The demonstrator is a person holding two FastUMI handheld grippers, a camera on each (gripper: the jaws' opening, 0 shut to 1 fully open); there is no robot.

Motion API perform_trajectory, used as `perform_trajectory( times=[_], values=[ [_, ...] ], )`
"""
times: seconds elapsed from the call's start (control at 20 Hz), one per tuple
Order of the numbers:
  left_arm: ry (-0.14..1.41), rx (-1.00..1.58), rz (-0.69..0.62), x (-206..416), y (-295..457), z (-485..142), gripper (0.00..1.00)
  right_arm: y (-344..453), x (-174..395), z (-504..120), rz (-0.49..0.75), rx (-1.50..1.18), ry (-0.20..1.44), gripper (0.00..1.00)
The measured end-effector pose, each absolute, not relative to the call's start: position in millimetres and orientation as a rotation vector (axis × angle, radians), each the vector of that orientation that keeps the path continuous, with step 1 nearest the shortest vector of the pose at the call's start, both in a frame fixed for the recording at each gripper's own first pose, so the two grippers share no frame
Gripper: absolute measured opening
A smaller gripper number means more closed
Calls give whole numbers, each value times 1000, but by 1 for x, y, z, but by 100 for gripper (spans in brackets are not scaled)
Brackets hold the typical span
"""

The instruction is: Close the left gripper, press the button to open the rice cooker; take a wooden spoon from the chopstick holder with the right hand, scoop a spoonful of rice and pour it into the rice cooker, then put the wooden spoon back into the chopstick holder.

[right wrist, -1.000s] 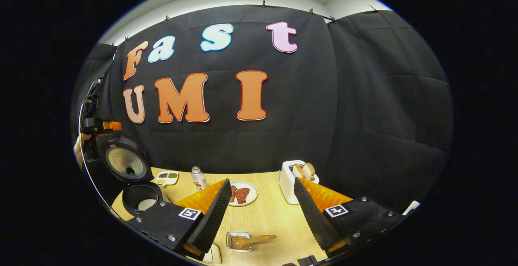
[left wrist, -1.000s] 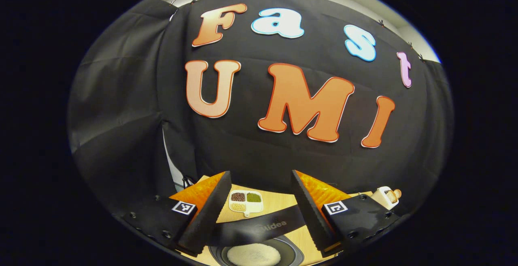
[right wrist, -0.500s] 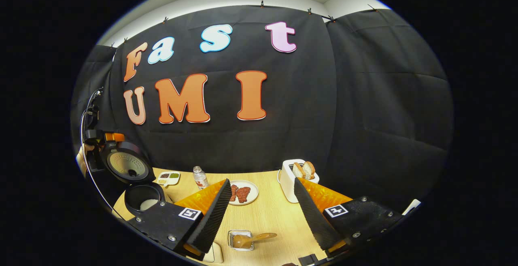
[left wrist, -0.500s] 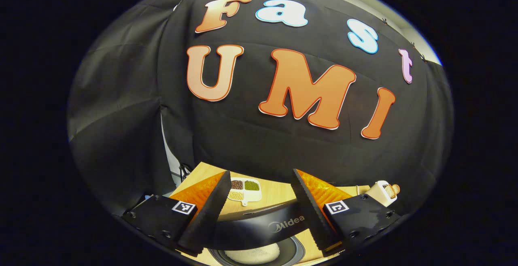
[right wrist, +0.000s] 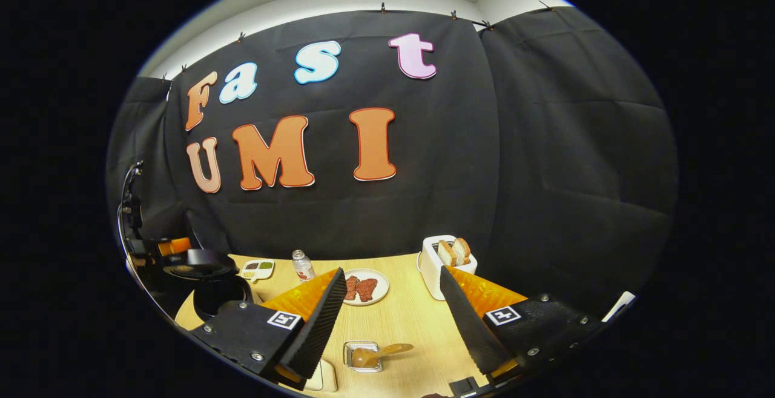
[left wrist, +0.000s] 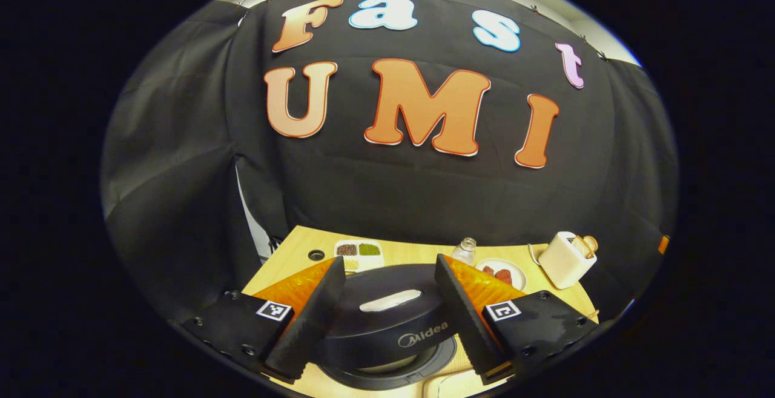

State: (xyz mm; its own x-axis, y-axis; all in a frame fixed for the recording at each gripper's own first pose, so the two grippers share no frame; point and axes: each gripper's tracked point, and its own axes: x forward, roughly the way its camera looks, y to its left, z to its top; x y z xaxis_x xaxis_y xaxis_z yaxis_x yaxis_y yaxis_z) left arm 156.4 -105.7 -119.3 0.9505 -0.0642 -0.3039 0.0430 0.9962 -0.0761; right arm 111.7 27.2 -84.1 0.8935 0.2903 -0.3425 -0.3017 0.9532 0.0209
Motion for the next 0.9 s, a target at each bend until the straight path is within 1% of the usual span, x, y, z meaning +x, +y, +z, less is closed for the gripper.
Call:
perform_trajectory(
  times=[0.2,0.35,0.45,0.5,0.55,0.6,0.65,0.7,0.75,0.9],
  values=[
    [356,-135,-35,132,-118,-174,99,19,101,-95,318,-40,380,95],
    [338,-28,-19,123,-124,-203,99,15,93,-104,317,-32,412,95],
    [372,-11,-14,114,-128,-231,99,11,90,-108,313,-45,425,95],
    [394,18,-17,110,-130,-245,97,11,88,-109,313,-46,427,95],
    [384,50,-18,107,-131,-249,98,12,87,-109,313,-45,430,95],
    [320,73,-23,114,-127,-244,98,10,85,-111,312,-44,434,95],
    [346,43,-17,107,-128,-249,99,11,85,-113,311,-45,438,95],
    [337,19,-16,108,-129,-248,99,10,84,-115,308,-42,443,95],
    [358,24,-16,104,-130,-257,99,12,82,-117,311,-39,448,95],
    [363,39,-26,106,-129,-257,100,17,75,-124,325,-40,465,95]
  ],
)
